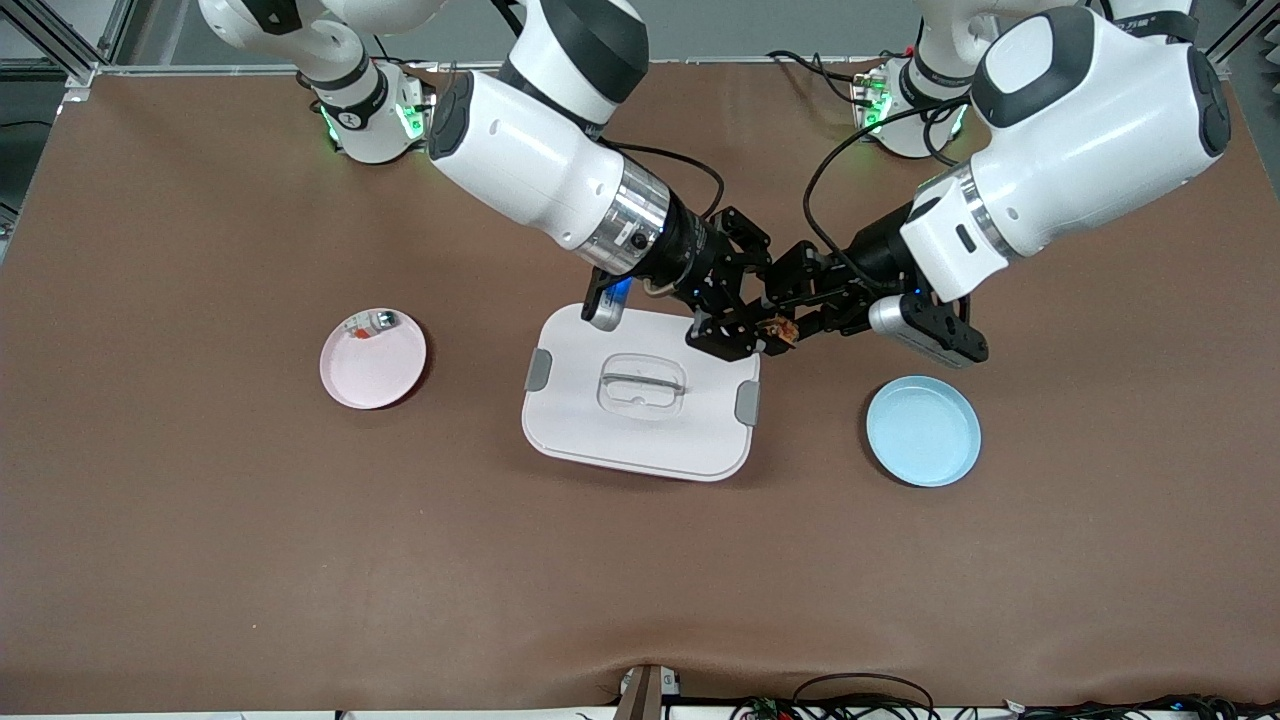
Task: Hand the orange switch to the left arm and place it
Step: 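Close the left gripper on the switch held by the right gripper, then open the right gripper and pull the left gripper away with switch, then carry the switch over the blue dish while the right gripper retracts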
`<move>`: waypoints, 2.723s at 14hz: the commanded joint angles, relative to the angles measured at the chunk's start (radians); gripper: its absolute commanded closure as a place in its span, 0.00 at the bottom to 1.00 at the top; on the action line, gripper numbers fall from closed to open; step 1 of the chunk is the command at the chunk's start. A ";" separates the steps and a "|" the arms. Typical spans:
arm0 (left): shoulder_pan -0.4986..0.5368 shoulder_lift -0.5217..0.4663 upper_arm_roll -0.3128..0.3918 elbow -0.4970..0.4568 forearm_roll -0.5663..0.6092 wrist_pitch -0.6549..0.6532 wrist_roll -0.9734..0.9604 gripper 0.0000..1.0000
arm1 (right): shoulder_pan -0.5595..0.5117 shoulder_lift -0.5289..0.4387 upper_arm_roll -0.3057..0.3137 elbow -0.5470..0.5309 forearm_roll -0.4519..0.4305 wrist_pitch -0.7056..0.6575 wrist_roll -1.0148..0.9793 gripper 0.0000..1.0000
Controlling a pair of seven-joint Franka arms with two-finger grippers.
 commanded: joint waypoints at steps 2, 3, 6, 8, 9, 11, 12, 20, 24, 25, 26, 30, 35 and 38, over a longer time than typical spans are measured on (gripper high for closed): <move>0.004 -0.008 0.001 0.003 -0.008 -0.020 0.017 0.88 | 0.004 0.019 -0.003 0.036 0.014 0.005 0.011 1.00; 0.004 -0.008 0.001 0.003 -0.008 -0.026 0.016 1.00 | 0.005 0.019 -0.004 0.036 0.014 0.005 0.011 1.00; 0.008 -0.009 0.005 0.003 -0.006 -0.048 0.016 1.00 | 0.004 0.019 -0.004 0.038 0.014 0.005 0.013 1.00; 0.017 -0.009 0.007 0.004 -0.005 -0.062 0.017 1.00 | 0.005 0.019 -0.004 0.036 0.014 0.005 0.013 1.00; 0.020 -0.009 0.007 0.003 0.010 -0.069 0.017 1.00 | 0.005 0.019 -0.004 0.036 0.013 0.005 0.013 1.00; 0.023 -0.009 0.007 0.004 0.073 -0.081 0.037 1.00 | 0.005 0.019 -0.006 0.036 0.013 0.005 0.013 1.00; 0.024 -0.008 0.007 0.004 0.087 -0.098 0.055 1.00 | 0.005 0.019 -0.004 0.036 0.013 0.005 0.013 1.00; 0.077 0.001 0.008 0.007 0.199 -0.215 0.235 1.00 | -0.003 0.019 -0.006 0.036 0.013 -0.001 0.010 0.00; 0.112 0.012 0.008 -0.003 0.273 -0.243 0.420 1.00 | -0.058 0.010 -0.009 0.036 0.011 -0.159 -0.091 0.00; 0.116 0.018 0.008 -0.006 0.299 -0.259 0.478 1.00 | -0.079 0.009 -0.009 0.036 0.011 -0.237 -0.169 0.00; 0.124 0.027 0.008 -0.006 0.325 -0.278 0.537 1.00 | -0.104 0.001 -0.009 0.036 0.010 -0.316 -0.281 0.00; 0.173 0.043 0.008 -0.042 0.440 -0.283 0.827 1.00 | -0.219 -0.056 -0.019 0.035 -0.013 -0.654 -0.776 0.00; 0.207 0.113 0.008 -0.048 0.541 -0.252 1.115 1.00 | -0.329 -0.096 -0.016 0.035 -0.304 -1.031 -1.380 0.00; 0.233 0.129 0.008 -0.112 0.567 -0.145 1.278 1.00 | -0.401 -0.116 -0.018 0.035 -0.470 -1.197 -1.721 0.00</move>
